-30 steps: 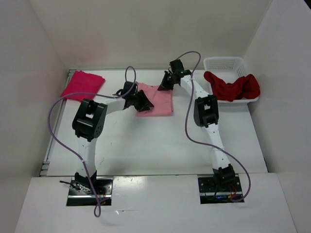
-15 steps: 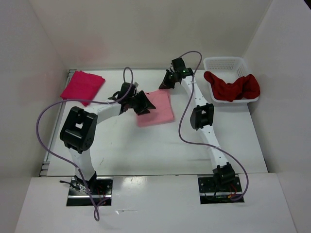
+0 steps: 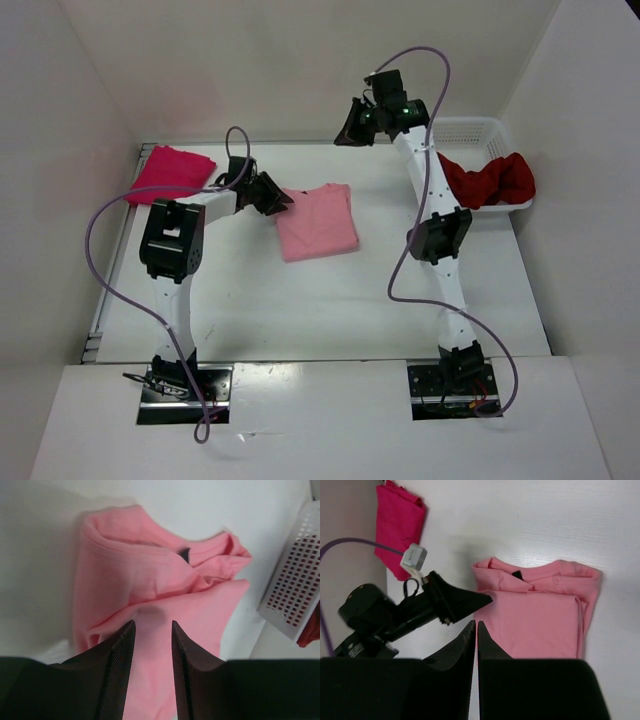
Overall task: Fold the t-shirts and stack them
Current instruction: Smooth out wrinkles on the folded tshirt, then put the neatly folded tshirt into the corner of the board with the left arm
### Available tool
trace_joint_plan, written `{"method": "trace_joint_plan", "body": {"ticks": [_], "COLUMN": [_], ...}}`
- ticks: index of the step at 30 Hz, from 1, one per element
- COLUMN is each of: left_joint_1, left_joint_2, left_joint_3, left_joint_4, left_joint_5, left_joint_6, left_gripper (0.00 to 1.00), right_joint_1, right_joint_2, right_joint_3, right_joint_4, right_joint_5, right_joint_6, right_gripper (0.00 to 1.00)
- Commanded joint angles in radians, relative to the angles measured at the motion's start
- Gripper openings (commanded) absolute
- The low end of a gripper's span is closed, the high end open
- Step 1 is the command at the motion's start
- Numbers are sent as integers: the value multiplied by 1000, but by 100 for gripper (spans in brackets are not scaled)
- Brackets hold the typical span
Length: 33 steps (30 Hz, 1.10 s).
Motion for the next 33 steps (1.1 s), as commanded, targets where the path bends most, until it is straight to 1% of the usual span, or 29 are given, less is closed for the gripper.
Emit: {"method": "trace_joint_plan", "body": {"ticks": [1,2,3,5,6,7,8,9,10,11,12,13,14,15,16,17,19,20,21,22,23,24,25,26,28,29,31,33], "left_joint_1": [-1,8,21,33,47,47,57,57,57,57,57,57,57,57,57,57,57,57,57,57,57,45,30,30,19,10,10,-18], "left_joint_2": [1,1,1,1,1,-9,-22,-38,-80,-104,-158,-184,-209,-250,-267,-282,-306,-306,-306,-290,-275,-246,-234,-215,-195,-169,-146,-103], "left_joint_3": [25,25,13,13,13,13,13,13,3,-12,-29,-47,-70,-117,-142,-168,-260,-286,-305,-317,-317,-317,-317,-317,-317,-317,-308,-297], "left_joint_4": [22,22,22,33,33,43,60,60,60,60,60,60,51,33,19,5,-9,4,4,4,4,-8,-9,-9,14,14,24,24], "left_joint_5": [-8,-19,-31,-32,-32,-21,-21,-10,-10,-22,-44,-53,-65,-81,-81,-93,-93,-84,-56,-38,-23,-22,-22,-22,-6,-6,-5,-5], "left_joint_6": [35,45,46,46,46,32,20,19,39,49,58,70,97,113,130,159,171,180,181,190,209,222,236,246,256,256,256,256], "left_gripper": [42,42,42,42,44,47,49,51,54,58,62,65,69,72,72,73,74,74,74,74,74,74,74,74,76,76,73,69], "right_joint_1": [11,11,11,22,33,33,42,42,42,42,18,18,8,8,8,8,8,8,8,8,8,8,8,8,-1,-1,-1,-1], "right_joint_2": [-133,-159,-225,-292,-325,-404,-464,-539,-684,-743,-785,-847,-872,-892,-912,-960,-1024,-1044,-1060,-1072,-1093,-1103,-1113,-1132,-1144,-1153,-1162,-1173], "right_joint_3": [-81,-105,-178,-260,-351,-424,-523,-788,-917,-1025,-1187,-1246,-1298,-1387,-1432,-1519,-1598,-1656,-1681,-1699,-1721,-1721,-1733,-1733,-1744,-1754,-1767,-1777], "right_joint_4": [-43,-29,-15,9,34,64,118,294,380,449,519,531,531,531,531,551,589,600,611,620,620,629,629,629,629,629,629,629], "right_joint_5": [-1,-1,-1,-1,-1,-1,-1,-15,-42,-61,-76,-76,-64,-49,-49,-40,-40,-40,-40,-50,-50,-50,-50,-40,-27,-27,-27,-27], "right_joint_6": [-29,-29,-29,-40,-40,-40,-40,-31,-11,33,49,49,49,49,40,40,49,60,60,60,60,60,60,60,51,51,51,51], "right_gripper": [8,8,8,8,8,8,8,9,9,9,9,9,9,9,9,11,18,21,24,29,31,34,40,43,46,46,46,47]}}
